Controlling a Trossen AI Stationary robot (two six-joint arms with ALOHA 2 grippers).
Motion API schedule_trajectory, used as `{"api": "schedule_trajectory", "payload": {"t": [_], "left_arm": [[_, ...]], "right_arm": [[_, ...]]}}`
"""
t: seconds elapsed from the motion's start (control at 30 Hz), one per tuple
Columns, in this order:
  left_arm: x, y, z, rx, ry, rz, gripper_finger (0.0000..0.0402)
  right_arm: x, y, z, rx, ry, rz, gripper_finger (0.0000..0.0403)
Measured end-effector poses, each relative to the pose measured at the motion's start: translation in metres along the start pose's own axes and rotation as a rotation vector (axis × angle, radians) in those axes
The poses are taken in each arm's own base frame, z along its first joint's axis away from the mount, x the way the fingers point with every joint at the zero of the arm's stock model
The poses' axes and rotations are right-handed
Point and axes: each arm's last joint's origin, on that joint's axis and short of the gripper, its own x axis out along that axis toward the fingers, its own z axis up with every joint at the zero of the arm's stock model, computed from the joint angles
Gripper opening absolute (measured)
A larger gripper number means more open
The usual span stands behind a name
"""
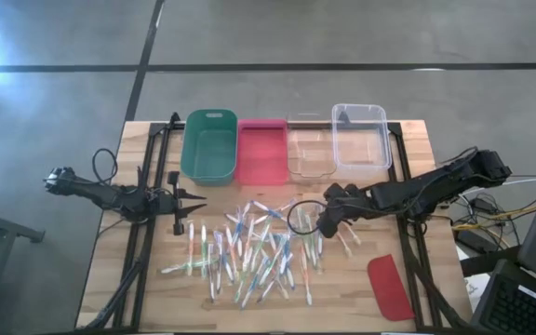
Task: Pick & Place Toothbrushes
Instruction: Put the green toothbrush into the white bin
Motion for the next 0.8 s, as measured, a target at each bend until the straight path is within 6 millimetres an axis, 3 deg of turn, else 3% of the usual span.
{"api": "schedule_trajectory", "payload": {"t": [0.47, 0.8], "left_arm": [[0.000, 0.000, 0.000, 0.000, 0.000, 0.000, 0.0081], [0.000, 0.000, 0.000, 0.002, 0.004, -0.002, 0.0081]], "right_arm": [[-0.001, 0.019, -0.006, -0.020, -0.039, 0.108, 0.0132], [0.031, 0.036, -0.021, -0.018, -0.015, 0.098, 0.0107]]}}
